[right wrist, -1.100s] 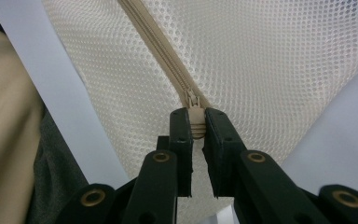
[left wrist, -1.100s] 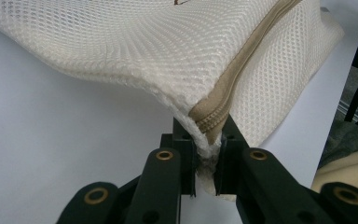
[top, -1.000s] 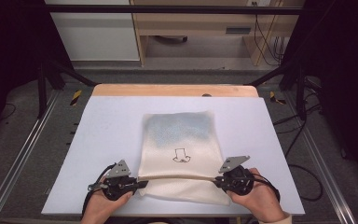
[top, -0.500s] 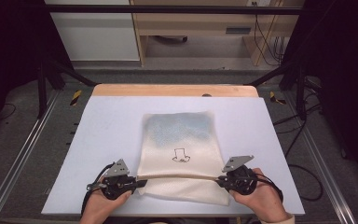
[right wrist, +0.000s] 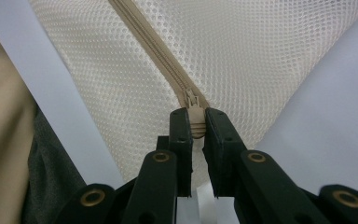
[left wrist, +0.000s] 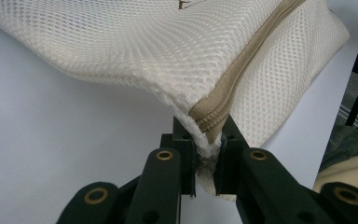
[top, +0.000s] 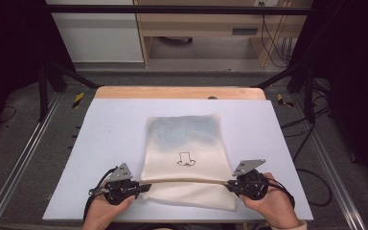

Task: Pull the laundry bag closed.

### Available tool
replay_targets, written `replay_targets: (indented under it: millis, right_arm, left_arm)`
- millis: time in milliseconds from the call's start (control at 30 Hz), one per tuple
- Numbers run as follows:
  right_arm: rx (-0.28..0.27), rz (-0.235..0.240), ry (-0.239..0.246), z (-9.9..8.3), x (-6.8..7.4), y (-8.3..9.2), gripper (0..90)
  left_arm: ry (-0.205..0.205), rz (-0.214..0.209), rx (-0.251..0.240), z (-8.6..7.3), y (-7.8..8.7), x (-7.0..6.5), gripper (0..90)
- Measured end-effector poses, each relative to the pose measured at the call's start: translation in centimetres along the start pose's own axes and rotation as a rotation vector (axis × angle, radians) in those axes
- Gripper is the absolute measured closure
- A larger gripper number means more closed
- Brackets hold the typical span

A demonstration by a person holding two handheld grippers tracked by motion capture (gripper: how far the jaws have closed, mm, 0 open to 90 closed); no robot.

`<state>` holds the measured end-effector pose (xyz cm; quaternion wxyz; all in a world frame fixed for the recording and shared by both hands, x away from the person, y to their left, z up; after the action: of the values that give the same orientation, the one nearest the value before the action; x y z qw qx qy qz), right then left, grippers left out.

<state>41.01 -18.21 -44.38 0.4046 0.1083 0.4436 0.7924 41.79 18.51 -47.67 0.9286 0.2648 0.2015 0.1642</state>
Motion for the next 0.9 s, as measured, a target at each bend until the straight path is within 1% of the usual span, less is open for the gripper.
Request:
replay_targets:
  millis: [233, 300, 433, 467, 533, 600, 800, 867, 900]
  right_arm:
    - [0.005, -0.002, -0.002, -0.09, -0.07, 0.04, 81.8]
    - [0.011, -0.006, 0.006, -0.20, -0.19, -0.05, 81.8]
    - [0.017, -0.011, -0.001, -0.38, -0.36, -0.01, 81.8]
    - [0.011, -0.007, -0.001, -0.42, -0.41, -0.03, 81.8]
    - [0.021, -0.013, -0.002, -0.55, -0.47, 0.02, 81.8]
    - [0.014, -0.008, -0.005, -0.64, -0.59, 0.00, 81.8]
    - [0.022, -0.012, -0.007, -0.81, -0.71, 0.02, 81.8]
    - [0.022, -0.005, -0.012, -0.88, -0.72, 0.00, 81.8]
    - [0.022, -0.008, -0.007, -0.92, -0.78, -0.07, 81.7]
  left_arm:
    - [0.003, -0.003, -0.002, -0.01, 0.04, 0.03, 81.5]
    - [0.004, -0.002, -0.006, 0.00, 0.08, 0.04, 81.5]
    - [0.001, -0.001, -0.004, 0.02, 0.07, 0.00, 81.5]
    - [0.001, 0.002, -0.006, 0.02, 0.08, 0.01, 81.5]
    - [0.005, 0.001, -0.010, 0.04, 0.12, 0.05, 81.6]
    - [0.004, 0.000, -0.010, 0.05, 0.12, 0.04, 81.5]
    - [0.005, -0.004, -0.011, 0.08, 0.20, 0.04, 81.5]
    - [0.005, -0.002, -0.011, 0.09, 0.20, 0.05, 81.6]
    - [0.005, -0.004, -0.011, 0.09, 0.18, 0.04, 81.6]
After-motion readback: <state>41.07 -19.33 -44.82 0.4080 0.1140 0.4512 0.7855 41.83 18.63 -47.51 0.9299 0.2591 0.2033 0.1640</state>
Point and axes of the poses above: each handheld gripper's, and its own axes: y roughly backward along the jaws, z roughly out of its top, x roughly to its left, the point moved 3 cm from there along -y, roughly forward along the jaws, and after that the axes turned 14 degrees about -z, right-handed, at the moved point
